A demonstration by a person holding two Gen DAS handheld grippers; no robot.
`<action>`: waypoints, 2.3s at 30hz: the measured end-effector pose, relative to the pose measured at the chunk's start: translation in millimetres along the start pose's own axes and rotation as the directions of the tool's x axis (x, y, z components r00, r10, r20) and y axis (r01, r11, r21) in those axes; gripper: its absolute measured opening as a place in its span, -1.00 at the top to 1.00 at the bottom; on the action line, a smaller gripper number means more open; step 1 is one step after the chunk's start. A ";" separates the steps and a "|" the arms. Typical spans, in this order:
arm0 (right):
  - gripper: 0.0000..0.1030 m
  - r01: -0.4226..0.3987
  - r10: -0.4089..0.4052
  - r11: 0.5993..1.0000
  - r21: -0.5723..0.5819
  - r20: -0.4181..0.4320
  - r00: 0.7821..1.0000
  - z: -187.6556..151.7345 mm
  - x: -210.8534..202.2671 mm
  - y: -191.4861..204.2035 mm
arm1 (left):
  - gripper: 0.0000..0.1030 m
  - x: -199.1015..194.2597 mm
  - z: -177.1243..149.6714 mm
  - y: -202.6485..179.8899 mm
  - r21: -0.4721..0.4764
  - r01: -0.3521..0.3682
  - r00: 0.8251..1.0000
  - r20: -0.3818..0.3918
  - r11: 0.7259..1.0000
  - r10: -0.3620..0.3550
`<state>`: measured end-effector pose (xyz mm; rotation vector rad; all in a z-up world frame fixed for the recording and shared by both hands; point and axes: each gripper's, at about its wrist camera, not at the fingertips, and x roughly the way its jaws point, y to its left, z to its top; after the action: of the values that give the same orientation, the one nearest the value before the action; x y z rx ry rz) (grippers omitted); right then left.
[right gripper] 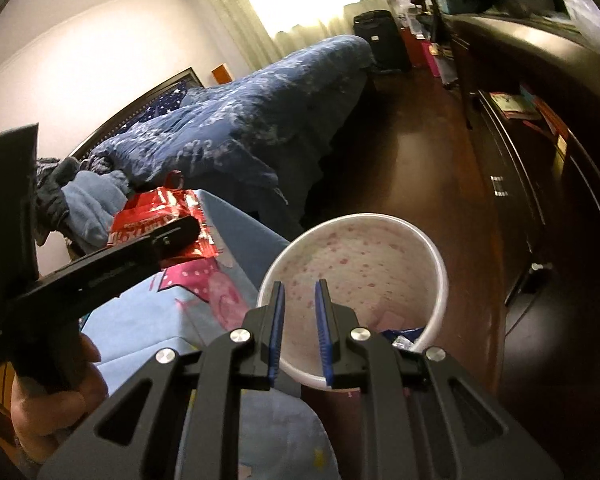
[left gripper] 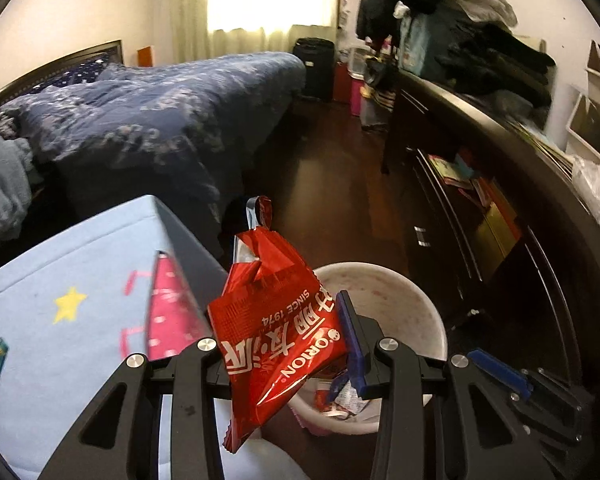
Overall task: Collect trash
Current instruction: 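Carry red wrapper and blister pack over the wastebasket and open both tools, then return to the table and grasp the wet-wipe packet with the left tool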
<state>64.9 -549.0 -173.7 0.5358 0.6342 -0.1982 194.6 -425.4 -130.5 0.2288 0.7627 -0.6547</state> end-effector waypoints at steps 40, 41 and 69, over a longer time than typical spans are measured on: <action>0.14 -0.072 0.065 0.981 -0.179 -0.041 0.997 -20.3 -6.5 100.4 | -0.92 -57.3 -30.5 92.9 -0.026 -0.346 0.933 0.099 0.938 0.347; 0.10 -0.082 0.074 0.978 -0.194 -0.049 0.996 -22.2 -4.3 110.2 | -0.92 -61.9 -34.2 104.8 -0.040 -0.358 0.928 0.093 0.933 0.360; -0.09 -0.272 0.166 0.847 -0.456 -0.258 0.952 -85.6 37.1 297.5 | -0.69 -84.7 -138.0 360.6 -0.073 -0.150 0.979 -0.147 0.986 0.138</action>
<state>150.3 -252.2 -131.0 0.1334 0.7899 0.2409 296.1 -46.9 -182.6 0.2533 0.8992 -0.4712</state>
